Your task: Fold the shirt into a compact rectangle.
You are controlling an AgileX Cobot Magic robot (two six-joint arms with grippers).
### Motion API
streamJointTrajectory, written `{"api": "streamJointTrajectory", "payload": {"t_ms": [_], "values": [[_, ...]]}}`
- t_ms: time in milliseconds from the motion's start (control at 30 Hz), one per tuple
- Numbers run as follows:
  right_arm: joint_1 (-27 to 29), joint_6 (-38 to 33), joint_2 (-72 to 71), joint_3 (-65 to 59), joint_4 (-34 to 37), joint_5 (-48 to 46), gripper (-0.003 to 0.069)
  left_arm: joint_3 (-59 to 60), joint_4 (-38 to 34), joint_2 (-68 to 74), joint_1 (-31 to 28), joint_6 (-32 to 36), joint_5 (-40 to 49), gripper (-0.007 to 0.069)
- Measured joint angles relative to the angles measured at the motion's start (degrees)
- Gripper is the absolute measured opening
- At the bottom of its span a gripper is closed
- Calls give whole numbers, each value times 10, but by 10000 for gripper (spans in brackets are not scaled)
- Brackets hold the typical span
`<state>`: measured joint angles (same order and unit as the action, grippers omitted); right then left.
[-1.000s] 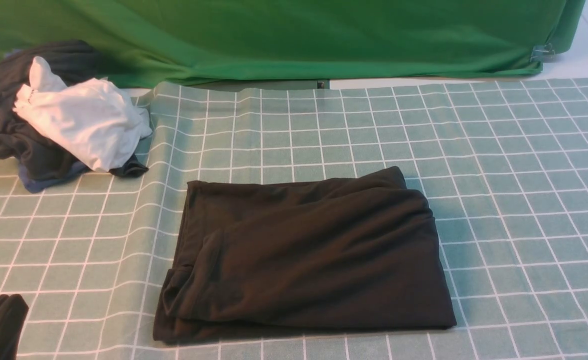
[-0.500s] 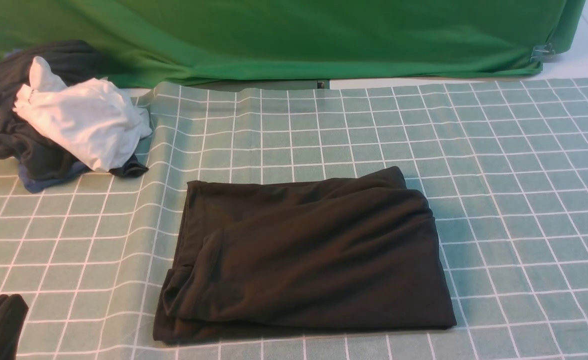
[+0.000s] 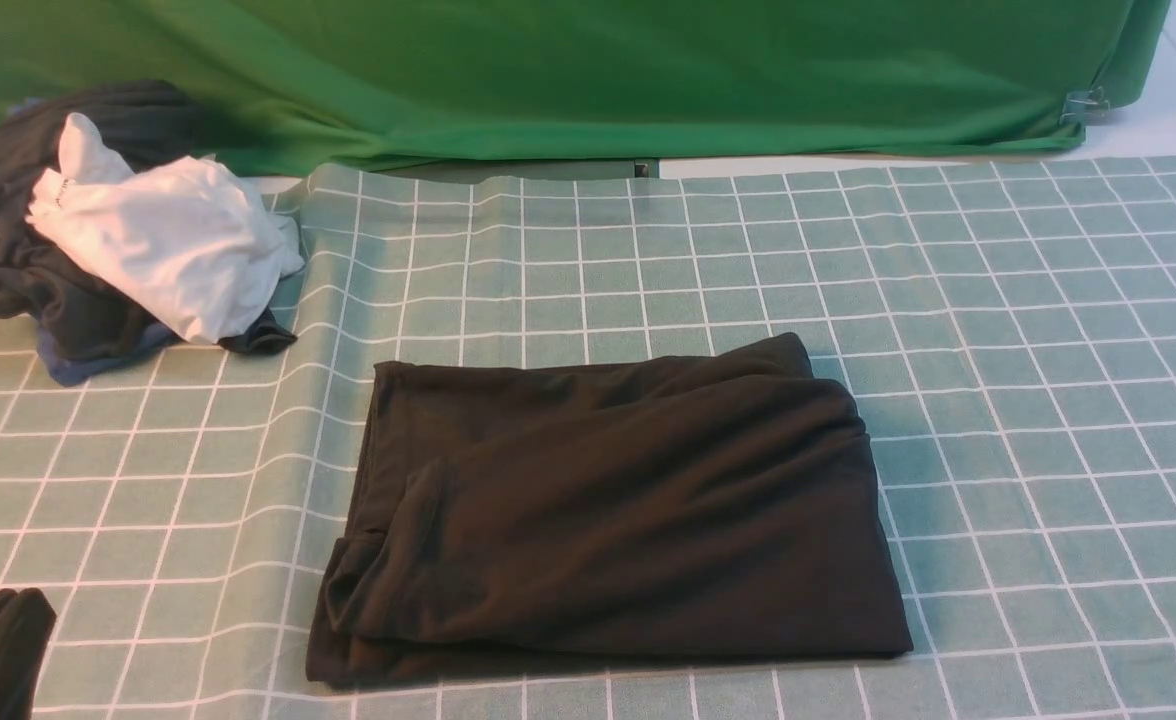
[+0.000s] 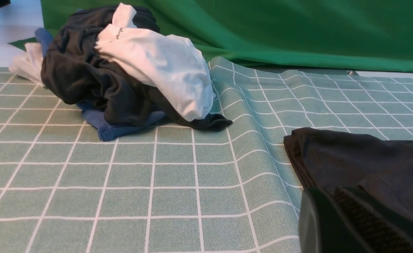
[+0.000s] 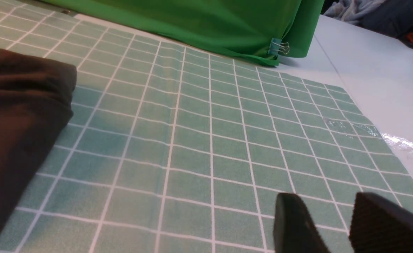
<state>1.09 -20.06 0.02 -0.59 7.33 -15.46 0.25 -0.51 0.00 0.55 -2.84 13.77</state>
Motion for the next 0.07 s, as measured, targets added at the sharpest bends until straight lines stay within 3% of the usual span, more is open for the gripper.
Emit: {"api": "streamJointTrajectory", "payload": {"t_ms": [67], "values": [[0, 0, 0, 0, 0, 0, 239, 0, 0, 0, 0, 0, 0, 15]]}}
